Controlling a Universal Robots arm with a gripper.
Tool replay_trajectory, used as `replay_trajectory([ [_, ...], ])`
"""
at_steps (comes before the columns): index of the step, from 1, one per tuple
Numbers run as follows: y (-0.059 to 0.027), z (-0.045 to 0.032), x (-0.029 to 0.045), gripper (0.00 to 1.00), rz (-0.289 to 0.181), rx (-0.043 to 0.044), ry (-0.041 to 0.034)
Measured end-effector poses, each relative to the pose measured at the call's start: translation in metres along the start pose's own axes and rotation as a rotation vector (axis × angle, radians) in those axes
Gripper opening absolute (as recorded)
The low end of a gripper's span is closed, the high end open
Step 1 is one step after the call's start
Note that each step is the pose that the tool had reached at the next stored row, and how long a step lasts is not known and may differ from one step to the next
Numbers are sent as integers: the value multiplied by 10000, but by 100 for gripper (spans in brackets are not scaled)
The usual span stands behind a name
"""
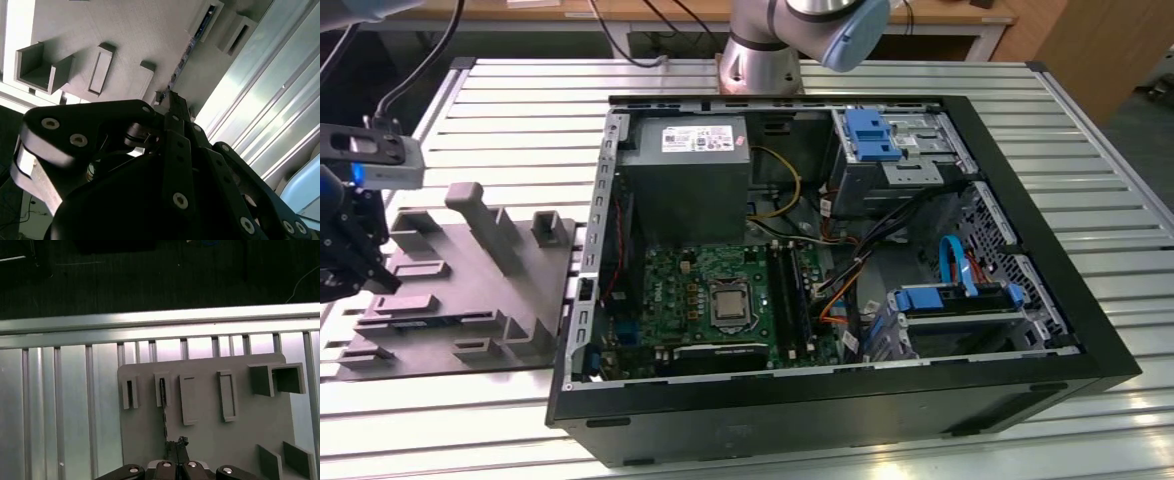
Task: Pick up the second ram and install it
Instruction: 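Pick up the second ram and move it above second insertion slot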
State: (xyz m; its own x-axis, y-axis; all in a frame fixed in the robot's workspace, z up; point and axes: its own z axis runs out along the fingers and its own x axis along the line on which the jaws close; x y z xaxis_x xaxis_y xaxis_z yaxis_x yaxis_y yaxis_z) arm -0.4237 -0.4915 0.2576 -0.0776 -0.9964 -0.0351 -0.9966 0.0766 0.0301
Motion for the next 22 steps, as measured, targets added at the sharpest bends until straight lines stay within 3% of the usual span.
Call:
replay_trajectory([
  [22, 16, 239, 46, 10, -468, -15, 13],
])
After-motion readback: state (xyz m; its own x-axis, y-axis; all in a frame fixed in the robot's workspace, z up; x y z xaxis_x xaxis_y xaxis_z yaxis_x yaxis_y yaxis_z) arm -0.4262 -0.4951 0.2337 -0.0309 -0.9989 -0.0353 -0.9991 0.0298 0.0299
